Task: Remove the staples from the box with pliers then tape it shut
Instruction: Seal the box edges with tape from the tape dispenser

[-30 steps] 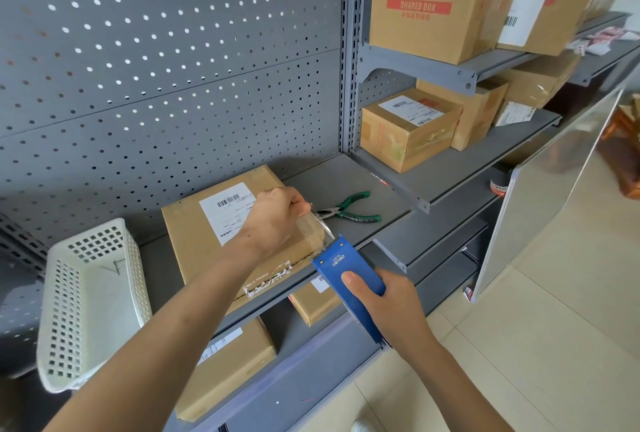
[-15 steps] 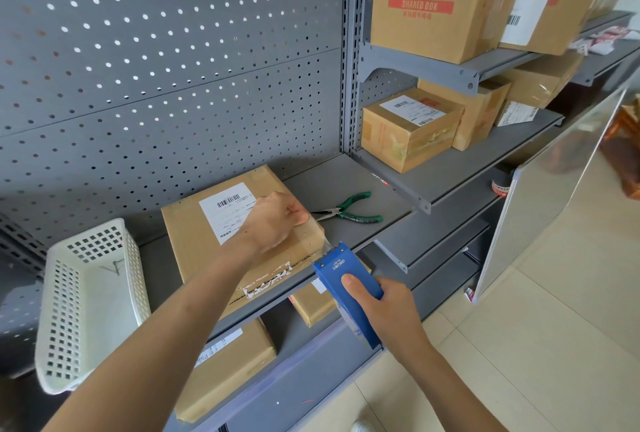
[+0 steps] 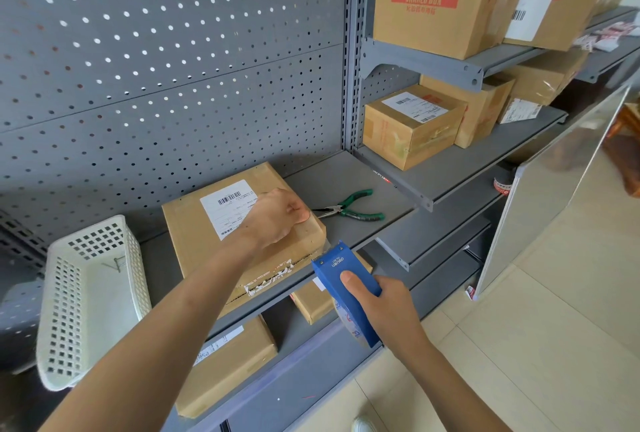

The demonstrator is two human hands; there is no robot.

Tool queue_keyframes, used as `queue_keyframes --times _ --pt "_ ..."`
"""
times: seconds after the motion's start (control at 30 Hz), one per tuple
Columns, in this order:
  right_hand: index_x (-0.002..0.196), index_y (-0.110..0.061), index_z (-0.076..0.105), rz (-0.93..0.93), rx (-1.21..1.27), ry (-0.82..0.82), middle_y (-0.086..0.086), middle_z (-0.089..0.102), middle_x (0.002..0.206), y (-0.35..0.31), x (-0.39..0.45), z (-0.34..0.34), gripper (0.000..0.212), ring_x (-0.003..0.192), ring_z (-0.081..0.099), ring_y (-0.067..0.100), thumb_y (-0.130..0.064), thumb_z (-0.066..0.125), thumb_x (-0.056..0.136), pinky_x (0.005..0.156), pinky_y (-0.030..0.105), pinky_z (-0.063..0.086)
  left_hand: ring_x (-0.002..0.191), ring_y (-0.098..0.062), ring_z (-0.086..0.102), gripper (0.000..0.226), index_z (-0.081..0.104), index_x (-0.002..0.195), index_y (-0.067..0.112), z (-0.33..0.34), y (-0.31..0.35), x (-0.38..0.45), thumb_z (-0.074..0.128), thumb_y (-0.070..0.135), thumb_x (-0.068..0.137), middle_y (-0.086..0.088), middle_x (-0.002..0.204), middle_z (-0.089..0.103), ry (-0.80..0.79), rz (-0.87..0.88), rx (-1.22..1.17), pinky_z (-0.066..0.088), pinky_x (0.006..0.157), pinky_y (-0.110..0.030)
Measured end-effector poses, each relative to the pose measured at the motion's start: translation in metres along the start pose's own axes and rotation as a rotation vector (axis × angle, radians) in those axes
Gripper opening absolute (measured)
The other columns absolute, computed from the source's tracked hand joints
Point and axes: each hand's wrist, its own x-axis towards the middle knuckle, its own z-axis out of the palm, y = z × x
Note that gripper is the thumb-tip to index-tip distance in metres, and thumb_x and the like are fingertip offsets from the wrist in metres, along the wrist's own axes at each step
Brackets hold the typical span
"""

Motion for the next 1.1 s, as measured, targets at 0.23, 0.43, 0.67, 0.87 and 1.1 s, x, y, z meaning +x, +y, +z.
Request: queue_keyframes --times 0.23,0.43,0.67,0.87,1.1 --pt "0.067 -0.016 0.054 0.016 0.016 -0.004 -0.005 0.055 0.056 0.001 0.002 0.002 0.064 0.051 0.053 0.014 -0.079 0.064 0.072 0.053 0.029 0.044 0.092 -0.013 0.063 0.013 0.069 0.082 0.031 0.000 0.000 0.002 0.067 0.031 0.095 0.004 0.101 0.069 -0.002 -0.017 0.011 0.043 0.071 -0.024" --pt "0.077 -0.005 0.061 0.042 0.010 -0.013 0.010 0.061 0.064 0.003 0.005 0.005 0.078 0.054 0.058 0.014 -0.083 0.062 0.069 0.055 0.029 0.047 0.081 -0.008 0.060 0.012 0.065 0.083 0.031 0.001 0.001 0.002 0.067 0.034 0.095 0.002 0.102 0.067 0.014 -0.027 0.049 0.041 0.062 -0.020" --pt "0.071 -0.009 0.058 0.062 -0.018 -0.021 0.008 0.060 0.062 0.001 0.007 0.008 0.076 0.053 0.058 0.014 -0.085 0.060 0.067 0.055 0.028 0.046 0.077 -0.011 0.059 0.009 0.068 0.091 0.022 0.010 0.002 -0.001 0.064 0.026 0.098 0.002 0.099 0.065 0.052 -0.022 0.074 0.037 0.055 -0.018" --pt "0.065 -0.015 0.047 0.078 -0.057 -0.019 -0.004 0.051 0.056 -0.003 0.012 0.010 0.059 0.047 0.050 0.011 -0.066 0.070 0.086 0.050 0.023 0.040 0.078 -0.003 0.055 0.008 0.068 0.092 0.014 0.018 -0.005 -0.003 0.062 0.017 0.097 0.007 0.094 0.062 0.105 0.051 0.054 0.031 0.058 -0.008" --pt "0.068 -0.013 0.052 0.111 -0.092 -0.019 0.000 0.058 0.059 -0.006 0.017 0.012 0.059 0.051 0.056 0.012 -0.067 0.070 0.086 0.053 0.026 0.045 0.089 -0.013 0.051 0.008 0.066 0.092 0.010 0.022 -0.010 -0.003 0.067 0.018 0.094 0.000 0.095 0.061 0.129 0.123 0.037 0.033 0.066 -0.015"
